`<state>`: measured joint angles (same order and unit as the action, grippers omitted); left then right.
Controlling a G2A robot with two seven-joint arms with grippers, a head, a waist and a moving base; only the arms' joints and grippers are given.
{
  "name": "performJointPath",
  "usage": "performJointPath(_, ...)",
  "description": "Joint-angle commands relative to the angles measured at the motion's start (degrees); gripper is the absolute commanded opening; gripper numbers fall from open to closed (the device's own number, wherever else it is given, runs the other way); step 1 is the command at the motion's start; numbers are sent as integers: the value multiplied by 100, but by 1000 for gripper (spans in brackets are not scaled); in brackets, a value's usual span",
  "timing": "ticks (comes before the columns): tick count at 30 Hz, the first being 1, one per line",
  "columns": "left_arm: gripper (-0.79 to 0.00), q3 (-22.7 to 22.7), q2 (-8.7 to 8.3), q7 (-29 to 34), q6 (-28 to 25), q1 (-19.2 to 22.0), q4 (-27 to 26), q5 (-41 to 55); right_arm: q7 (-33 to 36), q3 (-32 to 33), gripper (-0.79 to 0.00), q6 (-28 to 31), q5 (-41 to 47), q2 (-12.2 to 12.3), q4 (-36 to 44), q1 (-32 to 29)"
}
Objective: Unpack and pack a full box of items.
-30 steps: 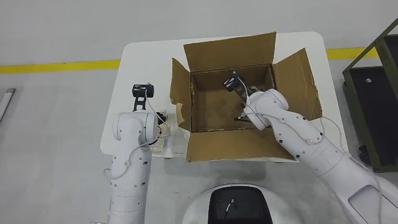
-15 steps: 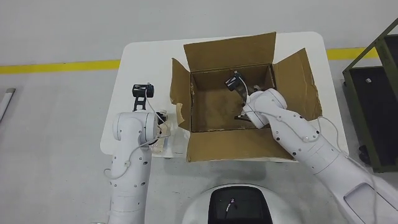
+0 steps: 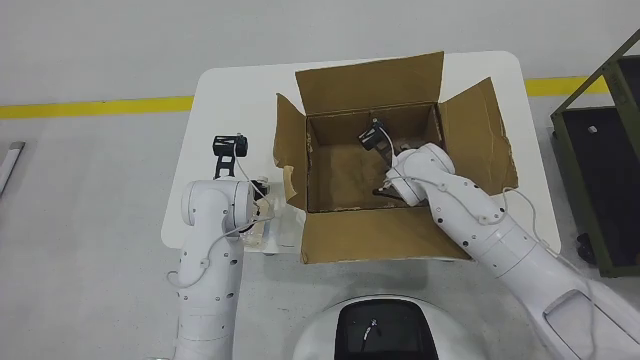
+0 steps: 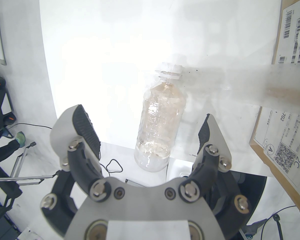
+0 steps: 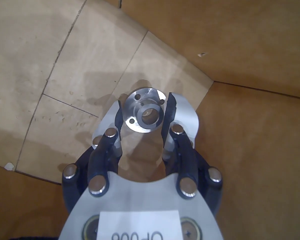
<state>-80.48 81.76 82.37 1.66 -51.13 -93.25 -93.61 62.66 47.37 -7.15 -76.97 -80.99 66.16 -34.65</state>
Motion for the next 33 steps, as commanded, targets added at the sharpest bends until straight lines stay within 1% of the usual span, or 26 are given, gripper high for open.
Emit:
performJointPath(1,0,0,0,0,0,0,0,0,-15,14,-449,19,55,-21,-12,-5)
performJointPath(3,0,0,0,0,0,0,0,0,-41,48,-483,34,132,-40,-6,-8)
performJointPath(5,0,0,0,0,0,0,0,0,-40,87,-551,56,179,-54,50,-2)
performJointPath(6,0,0,0,0,0,0,0,0,-46,123,-573,64,245,-59,102,-13)
performJointPath(7,0,0,0,0,0,0,0,0,-34,151,-579,82,276,-62,155,-20)
performJointPath(9,0,0,0,0,0,0,0,0,13,197,-563,127,326,-65,291,-48)
performJointPath(13,0,0,0,0,0,0,0,0,94,271,-483,112,230,-60,484,-115)
performJointPath(16,0,0,0,0,0,0,0,0,139,302,-465,125,185,-69,410,-113)
performJointPath(25,0,0,0,0,0,0,0,0,63,182,-471,96,118,-198,-49,78)
performJointPath(33,0,0,0,0,0,0,0,0,-26,137,-477,168,139,-285,-338,109)
